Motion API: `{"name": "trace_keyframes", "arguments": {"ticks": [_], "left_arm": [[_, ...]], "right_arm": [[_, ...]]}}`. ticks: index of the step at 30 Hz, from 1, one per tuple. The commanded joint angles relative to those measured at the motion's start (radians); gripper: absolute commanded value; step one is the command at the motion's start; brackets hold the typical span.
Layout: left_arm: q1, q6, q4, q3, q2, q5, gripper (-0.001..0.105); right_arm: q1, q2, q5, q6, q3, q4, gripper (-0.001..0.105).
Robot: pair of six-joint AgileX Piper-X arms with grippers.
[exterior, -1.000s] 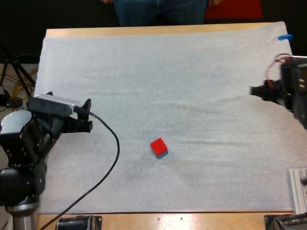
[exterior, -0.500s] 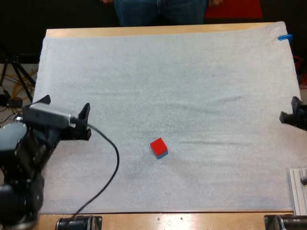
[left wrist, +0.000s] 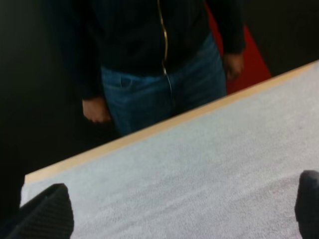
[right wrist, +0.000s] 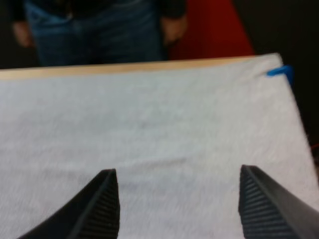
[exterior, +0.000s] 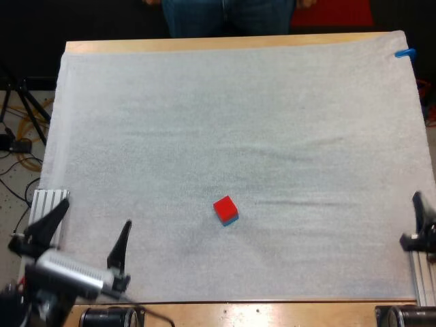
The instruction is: Stack red cube on blue cube
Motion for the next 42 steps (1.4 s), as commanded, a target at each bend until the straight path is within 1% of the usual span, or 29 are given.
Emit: {"name": "trace_keyframes", "arguments": {"ticks": [1,4,6,10,12,13,15,17,18,22,25,28,30,31,33,34,39,40,42], "left_arm": [[-0.003,0.002,0.021,0.005,-0.036,0.005,0.087],[-0.003,0.003,0.067,0.021,-0.115,0.005,0.087],[-0.003,-0.003,0.123,0.038,-0.187,0.005,0.087],[0.001,-0.014,0.219,0.065,-0.294,0.003,0.087],[0.001,-0.058,0.28,0.08,-0.359,-0.003,0.087],[0.001,-0.071,0.296,0.083,-0.373,-0.003,0.087],[0.013,-0.078,0.395,0.075,-0.361,-0.015,0.087],[0.021,-0.071,0.407,0.081,-0.366,-0.039,0.087],[0.026,-0.072,0.405,0.083,-0.368,-0.04,0.087],[0.042,-0.072,0.378,0.089,-0.368,-0.047,0.087],[0.052,-0.072,0.319,0.102,-0.365,-0.048,0.087],[0.052,-0.076,0.241,0.138,-0.365,-0.105,0.087],[0.052,-0.076,0.198,0.177,-0.365,-0.159,0.087],[0.052,-0.076,0.192,0.189,-0.365,-0.167,0.087],[0.052,-0.078,0.162,0.237,-0.365,-0.197,0.087],[0.052,-0.078,0.156,0.245,-0.365,-0.2,0.087],[0.052,-0.078,0.132,0.349,-0.363,-0.2,0.087],[0.052,-0.078,0.131,0.356,-0.363,-0.2,0.087],[0.052,-0.078,0.12,0.4,-0.363,-0.2,0.087]], "right_arm": [[0.001,-0.033,-0.026,-0.015,0.009,0.035,0.052],[0.001,-0.098,-0.025,-0.013,0.028,0.083,0.052],[0.001,-0.151,-0.025,-0.008,0.036,0.111,0.052],[0.001,-0.225,-0.025,-0.008,0.049,0.129,0.052],[0.001,-0.269,-0.025,-0.008,0.061,0.138,0.052],[0.001,-0.282,-0.025,-0.008,0.066,0.139,0.052],[0.001,-0.327,-0.025,-0.008,0.088,0.143,0.052],[0.001,-0.322,-0.017,-0.008,0.09,0.16,0.052],[0.001,-0.318,-0.003,-0.008,0.094,0.162,0.052],[0.001,-0.322,-0.006,-0.015,0.119,0.139,0.052],[0.001,-0.322,-0.005,-0.015,0.152,0.1,0.052],[0.001,-0.32,-0.01,-0.015,0.192,0.045,0.052],[0.001,-0.319,-0.01,-0.015,0.218,0.023,0.052],[0.001,-0.317,-0.01,-0.015,0.223,0.022,0.052],[0.001,-0.318,-0.01,-0.017,0.248,0.015,0.052],[0.001,-0.318,-0.01,-0.017,0.252,0.013,0.052],[0.001,-0.318,-0.01,-0.017,0.308,0.001,0.052],[0.001,-0.318,-0.01,-0.017,0.31,-0.001,0.052],[0.001,-0.318,-0.01,-0.017,0.31,-0.011,0.052]]}}
